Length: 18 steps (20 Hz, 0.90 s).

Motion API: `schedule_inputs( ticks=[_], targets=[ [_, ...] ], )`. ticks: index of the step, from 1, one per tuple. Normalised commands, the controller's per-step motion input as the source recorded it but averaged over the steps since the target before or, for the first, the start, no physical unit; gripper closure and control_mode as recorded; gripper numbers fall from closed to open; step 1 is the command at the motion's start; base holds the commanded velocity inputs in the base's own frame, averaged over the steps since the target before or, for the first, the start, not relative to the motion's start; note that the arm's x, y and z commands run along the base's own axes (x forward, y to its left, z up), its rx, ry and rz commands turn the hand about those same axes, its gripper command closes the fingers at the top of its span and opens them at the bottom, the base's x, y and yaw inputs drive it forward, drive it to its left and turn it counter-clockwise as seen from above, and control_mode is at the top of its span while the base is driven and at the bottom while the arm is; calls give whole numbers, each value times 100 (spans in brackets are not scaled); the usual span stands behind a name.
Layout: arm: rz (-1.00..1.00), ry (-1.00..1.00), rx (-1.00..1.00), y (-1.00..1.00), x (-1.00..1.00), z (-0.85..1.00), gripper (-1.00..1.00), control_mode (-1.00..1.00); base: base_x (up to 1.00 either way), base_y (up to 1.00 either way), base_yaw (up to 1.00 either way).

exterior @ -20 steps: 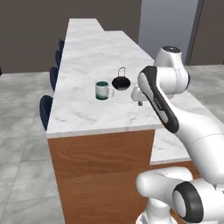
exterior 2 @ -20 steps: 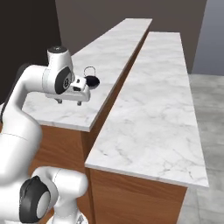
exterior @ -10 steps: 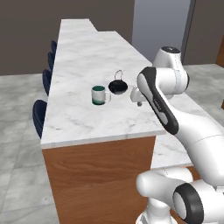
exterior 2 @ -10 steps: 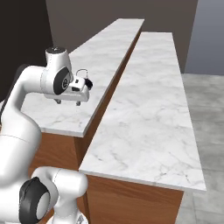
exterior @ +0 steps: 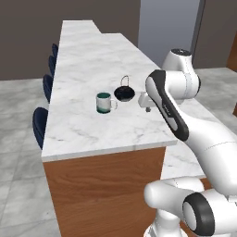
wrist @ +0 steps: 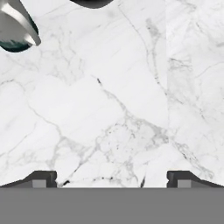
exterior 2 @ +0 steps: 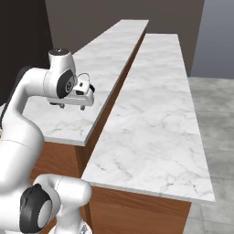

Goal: Pick the teapot and mug and place them in the sink. Then turn on the water.

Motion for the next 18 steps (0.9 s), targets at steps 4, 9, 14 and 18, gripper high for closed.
schedule_inputs(
  ticks=[4,9,14,18],
  targets=[
    [0,0,0,0,0,0,-100,100,27,0,0],
    [0,0,0,0,0,0,-100,100,0,0,0],
    [0,0,0,0,0,0,-100,-100,0,0,0],
    [0,0,0,0,0,0,-100,-100,0,0,0]
  ],
)
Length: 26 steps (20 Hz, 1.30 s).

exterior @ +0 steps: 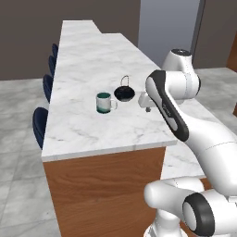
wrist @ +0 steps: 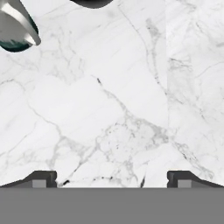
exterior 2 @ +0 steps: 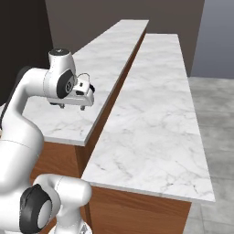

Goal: Pick the teapot and mug and place them in the sink. Then turn on the water.

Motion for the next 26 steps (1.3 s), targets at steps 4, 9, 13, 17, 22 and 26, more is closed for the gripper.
schedule_inputs(
  ticks=[4,9,13,17,22,26],
  targets=[
    [0,0,0,0,0,0,-100,-100,0,0,0],
    [0,1,0,0,0,-1,-100,-100,0,0,0],
    [0,0,0,0,0,0,-100,-100,0,0,0],
    [0,0,0,0,0,0,-100,-100,0,0,0],
    [2,0,0,0,7,0,-100,-100,0,0,0],
    [6,0,0,-8,11,0,-100,-100,0,0,0]
  ],
)
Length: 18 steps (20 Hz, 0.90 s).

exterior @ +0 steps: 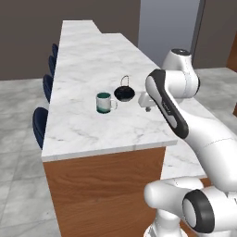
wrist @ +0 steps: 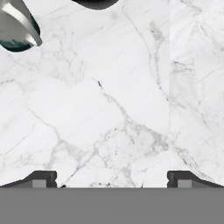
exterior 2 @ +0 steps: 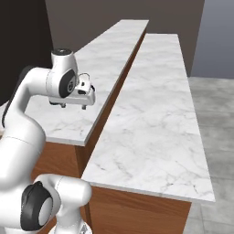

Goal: Pick the teapot and mug and place them in the sink. Then turn on the water.

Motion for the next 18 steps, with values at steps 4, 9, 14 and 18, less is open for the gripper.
schedule_inputs(
  ticks=[4,9,14,18],
  targets=[
    [9,0,0,-4,22,0,-100,-100,0,0,0],
    [10,0,0,-1,24,0,-100,-100,0,0,0],
    [12,3,0,0,4,0,-100,-100,0,0,0],
    [9,5,0,0,1,0,-100,-100,0,0,0]
  ],
)
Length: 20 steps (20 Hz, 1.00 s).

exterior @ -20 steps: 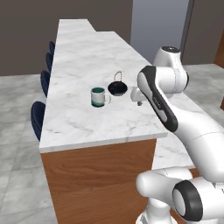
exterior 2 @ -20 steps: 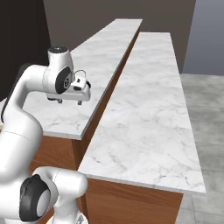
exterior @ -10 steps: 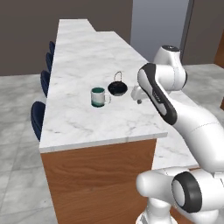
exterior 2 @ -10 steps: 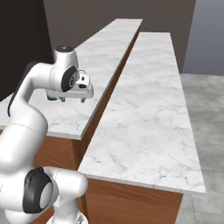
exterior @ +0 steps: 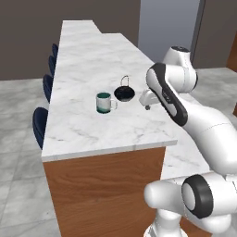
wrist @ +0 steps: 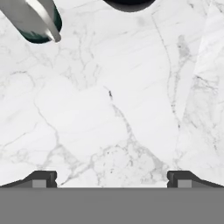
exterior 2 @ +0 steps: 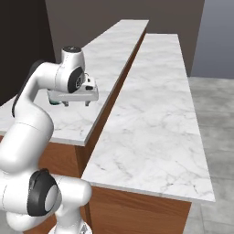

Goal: Pick the teapot and mug and place them in the sink. Then turn on the water.

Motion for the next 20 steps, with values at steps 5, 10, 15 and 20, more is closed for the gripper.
schedule_inputs(
  ticks=[5,10,15,20],
  targets=[
    [14,1,0,0,7,0,-100,-100,0,0,0],
    [12,1,0,0,0,0,-100,-100,0,0,0],
    [14,0,0,0,0,0,-100,-100,0,0,0],
    [9,-1,0,-9,0,0,-100,-100,0,0,0]
  ],
)
